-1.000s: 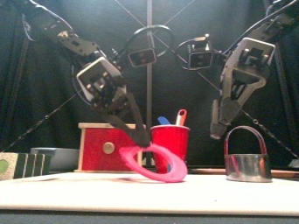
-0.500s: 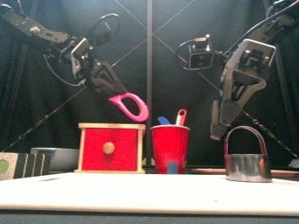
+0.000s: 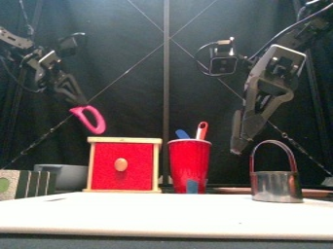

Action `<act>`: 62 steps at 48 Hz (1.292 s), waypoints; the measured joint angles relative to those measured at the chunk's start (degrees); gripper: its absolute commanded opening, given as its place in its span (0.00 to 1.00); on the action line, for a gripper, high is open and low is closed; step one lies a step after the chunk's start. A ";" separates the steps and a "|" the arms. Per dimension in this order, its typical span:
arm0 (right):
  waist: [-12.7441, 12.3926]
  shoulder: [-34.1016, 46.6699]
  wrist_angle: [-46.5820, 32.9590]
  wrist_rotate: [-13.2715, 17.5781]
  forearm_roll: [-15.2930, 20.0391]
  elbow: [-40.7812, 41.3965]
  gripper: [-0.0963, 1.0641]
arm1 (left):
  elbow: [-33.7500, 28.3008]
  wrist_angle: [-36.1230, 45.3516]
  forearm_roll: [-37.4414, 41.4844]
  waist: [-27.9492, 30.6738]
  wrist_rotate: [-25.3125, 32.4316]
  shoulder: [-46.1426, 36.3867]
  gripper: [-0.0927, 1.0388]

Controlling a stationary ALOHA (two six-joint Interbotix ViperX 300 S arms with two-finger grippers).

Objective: Get the cutter from the drawer then cut the dough then place the extra dough in the bowl
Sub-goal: Place the extra dough in the bowl

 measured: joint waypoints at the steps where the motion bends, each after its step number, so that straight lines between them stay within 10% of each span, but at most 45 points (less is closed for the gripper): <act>1: 0.00 0.00 0.00 0.09 -0.18 0.00 0.91 | 0.35 0.00 0.00 0.35 -0.18 0.18 0.56; 31: 0.00 0.09 -0.18 0.00 -0.79 0.00 0.91 | 2.64 -12.48 -2.02 -1.67 -0.26 13.71 0.86; 43: -0.70 -0.88 -0.44 -0.09 -4.66 -2.64 0.91 | 5.63 -33.75 -8.17 -5.19 0.00 8.35 0.86; 62: -5.98 -3.34 -29.88 0.09 -8.00 1.14 0.91 | 9.49 -51.06 3.96 -24.61 0.00 7.82 0.86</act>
